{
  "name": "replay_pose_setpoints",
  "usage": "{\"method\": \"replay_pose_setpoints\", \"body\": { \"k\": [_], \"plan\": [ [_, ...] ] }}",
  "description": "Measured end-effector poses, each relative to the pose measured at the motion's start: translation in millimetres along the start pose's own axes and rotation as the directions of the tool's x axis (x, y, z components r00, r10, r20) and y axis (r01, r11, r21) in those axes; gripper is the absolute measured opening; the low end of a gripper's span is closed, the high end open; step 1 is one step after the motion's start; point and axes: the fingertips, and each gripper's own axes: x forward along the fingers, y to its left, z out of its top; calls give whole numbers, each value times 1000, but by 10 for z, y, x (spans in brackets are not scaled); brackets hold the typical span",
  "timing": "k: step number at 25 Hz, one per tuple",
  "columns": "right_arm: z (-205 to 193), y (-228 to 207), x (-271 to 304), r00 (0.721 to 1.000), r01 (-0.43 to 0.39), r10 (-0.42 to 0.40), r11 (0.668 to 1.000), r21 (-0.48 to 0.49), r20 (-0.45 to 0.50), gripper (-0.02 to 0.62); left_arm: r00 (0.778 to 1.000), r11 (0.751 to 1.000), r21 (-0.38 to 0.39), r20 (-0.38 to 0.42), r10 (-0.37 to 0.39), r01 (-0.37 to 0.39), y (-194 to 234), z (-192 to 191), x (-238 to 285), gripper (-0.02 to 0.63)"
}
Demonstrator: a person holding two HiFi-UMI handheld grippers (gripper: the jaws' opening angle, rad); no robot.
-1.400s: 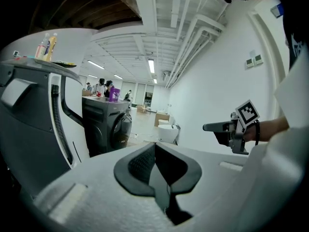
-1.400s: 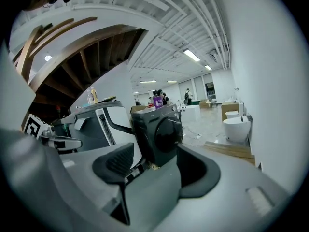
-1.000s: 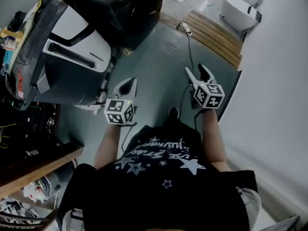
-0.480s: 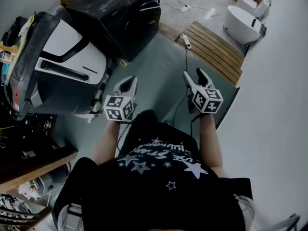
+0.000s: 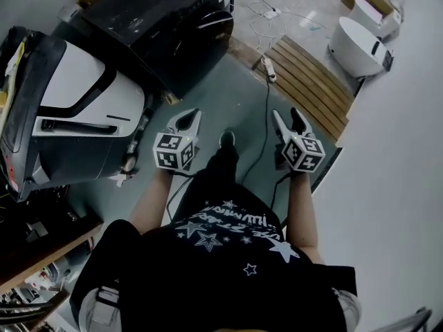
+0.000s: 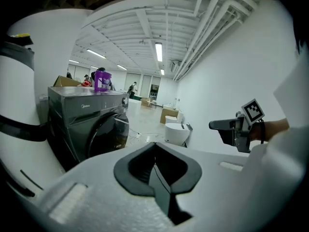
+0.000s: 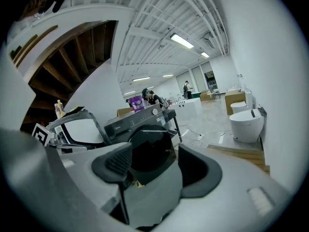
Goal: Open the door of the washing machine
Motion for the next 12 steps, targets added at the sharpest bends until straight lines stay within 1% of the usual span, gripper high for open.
{"method": "replay_pose_setpoints", "body": {
  "k": [4, 8, 12],
  "plan": [
    [391, -171, 740, 999, -21, 20, 999, -34, -28, 299, 999, 1000, -11, -25, 23, -23, 377, 289, 605, 11],
    [717, -230, 1364, 998, -48, 46, 998, -32, -47, 299, 998, 1000, -13, -55, 25, -26, 633, 512, 1025, 11],
    [950, -228, 1862, 995, -74, 72, 997, -37, -68, 299, 998, 997, -42, -33, 58, -59, 920, 766, 1324, 11]
  ]
}}
